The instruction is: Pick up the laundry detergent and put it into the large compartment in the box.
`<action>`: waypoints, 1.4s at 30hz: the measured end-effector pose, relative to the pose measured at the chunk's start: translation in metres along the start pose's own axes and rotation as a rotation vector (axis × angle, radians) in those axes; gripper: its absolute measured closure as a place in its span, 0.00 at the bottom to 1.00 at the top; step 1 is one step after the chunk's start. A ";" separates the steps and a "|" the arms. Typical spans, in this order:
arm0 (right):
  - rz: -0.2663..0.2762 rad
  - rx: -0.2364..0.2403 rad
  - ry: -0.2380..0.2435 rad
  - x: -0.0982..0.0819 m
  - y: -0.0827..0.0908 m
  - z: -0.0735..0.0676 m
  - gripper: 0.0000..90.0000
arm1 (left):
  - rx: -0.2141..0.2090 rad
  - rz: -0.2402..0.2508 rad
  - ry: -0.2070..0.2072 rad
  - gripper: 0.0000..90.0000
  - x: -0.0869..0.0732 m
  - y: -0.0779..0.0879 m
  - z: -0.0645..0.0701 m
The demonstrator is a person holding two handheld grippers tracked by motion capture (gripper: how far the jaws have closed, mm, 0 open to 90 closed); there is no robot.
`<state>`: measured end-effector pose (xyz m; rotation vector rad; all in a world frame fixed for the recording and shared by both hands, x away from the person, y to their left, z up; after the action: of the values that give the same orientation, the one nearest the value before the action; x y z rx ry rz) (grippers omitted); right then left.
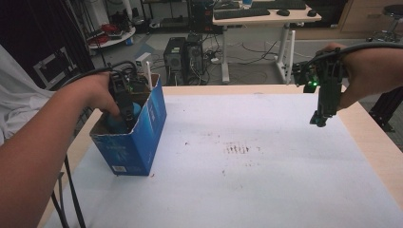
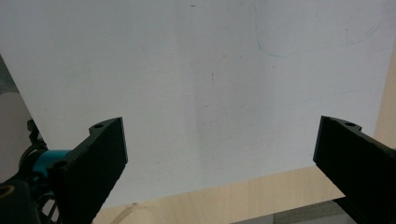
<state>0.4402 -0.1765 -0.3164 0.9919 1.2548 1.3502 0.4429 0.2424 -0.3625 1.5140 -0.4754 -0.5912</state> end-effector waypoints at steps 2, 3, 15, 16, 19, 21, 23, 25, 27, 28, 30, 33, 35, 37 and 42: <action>-0.003 0.002 -0.006 -0.001 0.000 -0.001 0.02 | -0.001 0.000 0.000 0.42 0.000 0.000 0.000; 0.000 0.001 -0.005 -0.001 0.000 0.000 0.02 | -0.002 -0.003 0.001 0.42 0.000 0.000 0.000; 0.005 -0.002 -0.005 -0.003 0.000 0.000 0.02 | 0.001 0.010 0.032 0.36 -0.001 0.006 0.000; 0.007 -0.002 -0.004 -0.002 0.000 0.000 0.02 | 0.001 0.010 0.032 0.36 -0.001 0.007 0.000; 0.005 -0.003 -0.007 -0.002 0.001 -0.001 0.02 | 0.003 0.017 0.033 0.36 -0.002 0.010 0.001; 0.006 -0.002 -0.011 -0.002 0.001 -0.002 0.02 | 0.001 0.021 0.035 0.35 -0.002 0.012 0.001; 0.008 -0.004 -0.009 -0.002 0.002 -0.001 0.02 | 0.005 0.022 0.038 0.34 -0.003 0.014 0.001; 0.008 -0.004 -0.010 -0.003 0.002 -0.002 0.02 | 0.006 0.029 0.044 0.33 -0.003 0.015 0.001; 0.008 -0.004 -0.010 -0.003 0.002 -0.002 0.02 | 0.009 0.034 0.049 0.32 -0.003 0.017 0.001; 0.007 -0.004 -0.006 -0.003 0.002 -0.002 0.02 | 0.008 0.035 0.051 0.31 -0.003 0.017 0.001; 0.008 -0.004 -0.008 -0.003 0.003 -0.002 0.02 | 0.006 0.037 0.057 0.31 -0.004 0.019 0.001; 0.009 -0.005 -0.007 -0.003 0.003 -0.002 0.02 | 0.013 0.041 0.064 0.28 -0.005 0.023 0.000; 0.008 -0.006 -0.007 -0.004 0.003 -0.002 0.02 | 0.011 0.046 0.067 0.28 -0.006 0.025 0.000; 0.008 -0.005 -0.007 -0.004 0.003 -0.002 0.02 | 0.008 0.052 0.067 0.28 -0.006 0.028 0.001; 0.009 -0.004 -0.011 -0.004 0.003 -0.002 0.02 | 0.013 0.057 0.075 0.24 -0.008 0.035 0.001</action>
<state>0.4380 -0.1806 -0.3130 1.0025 1.2408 1.3522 0.4383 0.2451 -0.3270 1.5249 -0.4639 -0.4860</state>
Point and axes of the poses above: each handheld gripper's, and its own axes: y roughly backward along the jaws, x roughly out of its top, z roughly to its right, the point moved 7 cm from there along -y, roughly forward along the jaws, and after that the axes turned 15 degrees about y, right-handed, at the moved point
